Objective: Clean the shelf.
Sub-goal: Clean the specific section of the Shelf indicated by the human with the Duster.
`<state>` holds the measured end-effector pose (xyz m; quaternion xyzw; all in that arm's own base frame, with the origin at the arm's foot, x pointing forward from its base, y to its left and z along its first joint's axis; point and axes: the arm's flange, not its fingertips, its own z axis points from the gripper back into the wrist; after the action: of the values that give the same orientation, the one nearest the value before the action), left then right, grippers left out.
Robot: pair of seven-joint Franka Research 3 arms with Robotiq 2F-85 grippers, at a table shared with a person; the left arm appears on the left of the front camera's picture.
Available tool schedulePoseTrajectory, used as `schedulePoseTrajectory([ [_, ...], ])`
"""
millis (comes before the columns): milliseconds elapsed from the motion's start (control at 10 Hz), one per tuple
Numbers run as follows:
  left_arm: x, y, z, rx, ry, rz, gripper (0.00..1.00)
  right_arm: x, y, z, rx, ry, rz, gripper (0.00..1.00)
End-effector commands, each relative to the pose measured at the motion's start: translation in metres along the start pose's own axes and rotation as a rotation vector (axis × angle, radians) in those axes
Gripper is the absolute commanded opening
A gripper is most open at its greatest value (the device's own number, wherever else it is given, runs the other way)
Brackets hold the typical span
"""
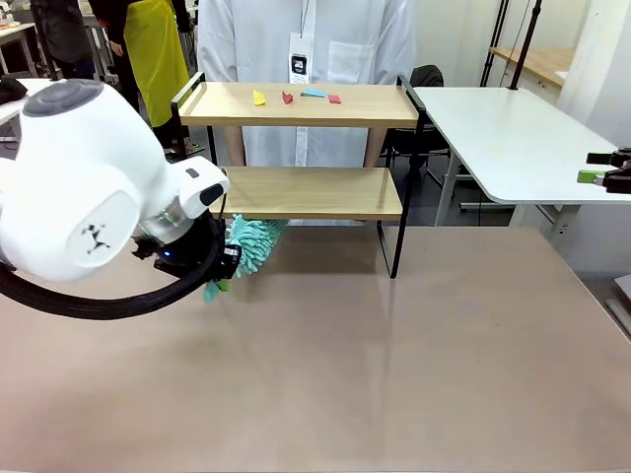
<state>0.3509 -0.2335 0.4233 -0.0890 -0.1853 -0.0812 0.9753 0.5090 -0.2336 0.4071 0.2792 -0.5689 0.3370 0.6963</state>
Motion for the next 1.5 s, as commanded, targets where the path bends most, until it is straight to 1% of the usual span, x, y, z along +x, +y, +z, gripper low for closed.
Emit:
schedulePoseTrajectory([
  [0,-0.026,0.037,0.025,-0.044,-0.001,-0.112,0.13,0.004,0.001,-0.001,-0.002,0.015,0.002,1.00],
  [100,-0.028,0.046,0.030,-0.100,0.011,-0.175,0.13,0.004,0.001,-0.001,-0.002,0.015,0.002,1.00],
  [300,-0.033,0.064,0.036,-0.226,0.091,-0.317,0.13,0.004,0.001,-0.001,-0.002,0.015,0.002,1.00],
  [400,-0.035,0.072,0.040,-0.260,0.114,-0.386,0.13,0.004,0.001,-0.001,-0.002,0.015,0.002,1.00],
  [700,-0.039,0.096,0.057,-0.313,0.160,-0.560,0.13,0.004,0.001,-0.001,-0.002,0.015,0.002,1.00],
  [800,-0.039,0.105,0.064,-0.323,0.169,-0.610,0.13,0.004,0.001,-0.001,-0.002,0.015,0.002,1.00],
  [900,-0.042,0.117,0.078,-0.417,0.130,-0.701,0.13,0.004,0.001,-0.001,-0.002,0.015,0.002,1.00],
  [1000,-0.042,0.128,0.090,-0.469,0.109,-0.757,0.13,0.004,0.001,-0.001,-0.002,0.015,0.002,1.00],
  [1100,-0.042,0.139,0.098,-0.502,0.118,-0.785,0.13,0.004,0.001,-0.001,-0.002,0.015,0.002,1.00],
  [1200,-0.042,0.149,0.107,-0.496,0.143,-0.774,0.13,0.004,0.001,-0.001,-0.002,0.015,0.002,1.00],
  [1400,-0.038,0.162,0.140,-0.387,0.247,-0.827,0.13,0.004,0.001,-0.001,-0.002,0.015,0.002,1.00],
])
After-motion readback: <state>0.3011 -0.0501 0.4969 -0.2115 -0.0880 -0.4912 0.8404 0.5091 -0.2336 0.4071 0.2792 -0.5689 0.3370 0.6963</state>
